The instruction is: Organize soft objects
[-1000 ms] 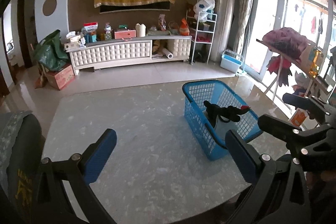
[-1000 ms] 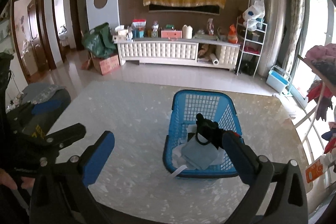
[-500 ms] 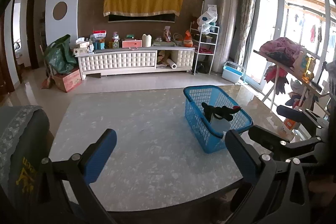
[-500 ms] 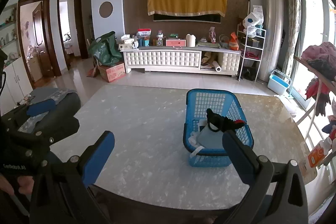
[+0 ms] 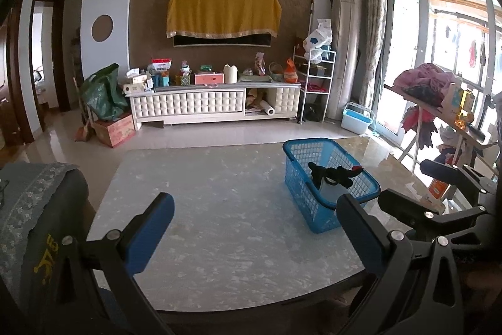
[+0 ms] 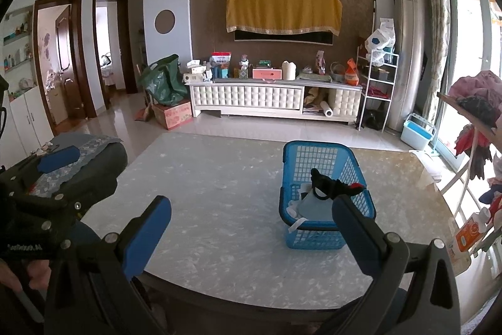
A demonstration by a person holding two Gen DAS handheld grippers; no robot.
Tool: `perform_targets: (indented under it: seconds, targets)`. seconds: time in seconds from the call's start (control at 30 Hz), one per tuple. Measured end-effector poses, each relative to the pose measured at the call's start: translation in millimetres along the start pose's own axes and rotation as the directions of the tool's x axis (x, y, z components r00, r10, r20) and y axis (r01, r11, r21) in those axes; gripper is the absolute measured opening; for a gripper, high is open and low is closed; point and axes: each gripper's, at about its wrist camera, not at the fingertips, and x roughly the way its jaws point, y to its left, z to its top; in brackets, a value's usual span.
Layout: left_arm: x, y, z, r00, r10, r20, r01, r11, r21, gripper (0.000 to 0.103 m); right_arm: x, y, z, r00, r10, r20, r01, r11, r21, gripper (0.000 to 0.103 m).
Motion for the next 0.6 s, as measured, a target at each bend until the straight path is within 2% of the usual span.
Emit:
perform_targets:
  seconds: [0.6]
  targets:
    - [-11.0, -2.5, -2.4, 1.000, -0.001, 0.009, 0.002, 1.000, -0.006, 0.103, -7.6, 3.0, -6.0, 1.000, 0.010, 0.006, -0.010, 1.000, -0.004, 0.103]
